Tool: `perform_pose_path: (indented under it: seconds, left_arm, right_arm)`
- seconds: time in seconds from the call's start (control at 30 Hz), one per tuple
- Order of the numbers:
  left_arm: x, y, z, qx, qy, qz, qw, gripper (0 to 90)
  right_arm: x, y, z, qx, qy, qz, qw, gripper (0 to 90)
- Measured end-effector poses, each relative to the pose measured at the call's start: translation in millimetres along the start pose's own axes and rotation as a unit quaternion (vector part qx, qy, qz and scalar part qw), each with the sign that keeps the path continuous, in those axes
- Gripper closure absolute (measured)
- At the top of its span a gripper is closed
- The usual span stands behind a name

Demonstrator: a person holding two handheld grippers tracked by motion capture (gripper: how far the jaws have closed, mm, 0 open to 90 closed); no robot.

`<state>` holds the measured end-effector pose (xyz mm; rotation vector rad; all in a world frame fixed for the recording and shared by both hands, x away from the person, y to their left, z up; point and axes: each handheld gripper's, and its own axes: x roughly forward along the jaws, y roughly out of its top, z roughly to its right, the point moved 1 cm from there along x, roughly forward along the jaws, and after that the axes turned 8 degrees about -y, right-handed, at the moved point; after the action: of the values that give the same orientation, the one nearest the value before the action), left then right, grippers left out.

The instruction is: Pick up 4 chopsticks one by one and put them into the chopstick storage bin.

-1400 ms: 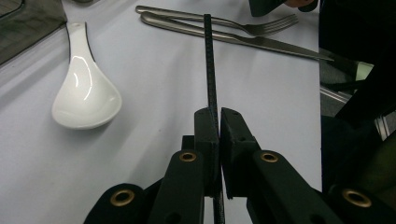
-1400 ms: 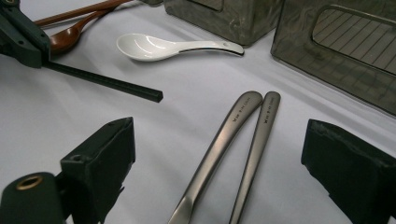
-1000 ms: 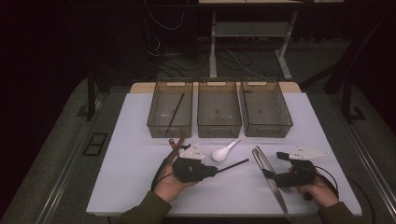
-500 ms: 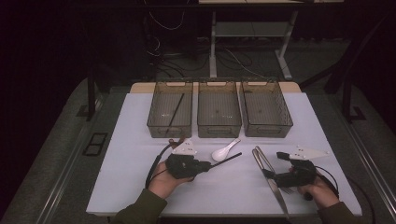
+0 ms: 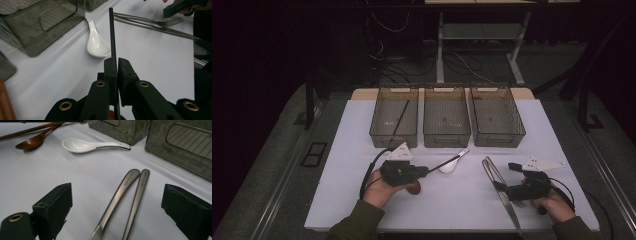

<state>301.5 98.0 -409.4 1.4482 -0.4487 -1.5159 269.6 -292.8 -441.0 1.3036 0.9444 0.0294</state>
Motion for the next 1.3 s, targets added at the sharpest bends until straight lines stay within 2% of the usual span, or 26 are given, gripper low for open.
perform_pose_path:
  seconds: [0.3, 0.47, 0.83, 1.13, 1.3]
  left_arm:
    - [-11.6, -3.4, -10.4, -0.009, 0.023, 0.004, 0.9997, 84.9]
    - [-21.3, -4.2, -17.2, -0.016, 0.038, 0.015, 0.999, 84.9]
    - [-44.0, -8.0, -34.0, -0.034, 0.07, 0.04, 0.9961, 84.9]
    - [-53.3, -5.2, -47.1, -0.041, 0.089, 0.05, 0.9939, 84.9]
    - [-58.5, -1.2, -60.0, -0.05, 0.102, 0.055, 0.992, 84.9]
  right_arm:
    - [0.2, 0.0, 0.0, 0.001, 0.001, -0.001, 1.0, 9.8]
    - [0.3, 0.0, 0.3, 0.001, 0.001, -0.001, 1.0, 9.8]
    - [0.8, -0.1, 0.3, 0.001, 0.0, -0.002, 1.0, 9.8]
    - [1.0, -0.2, 0.3, 0.002, 0.0, -0.003, 1.0, 9.8]
    - [1.5, -0.4, 0.7, 0.004, 0.0, -0.004, 1.0, 9.8]
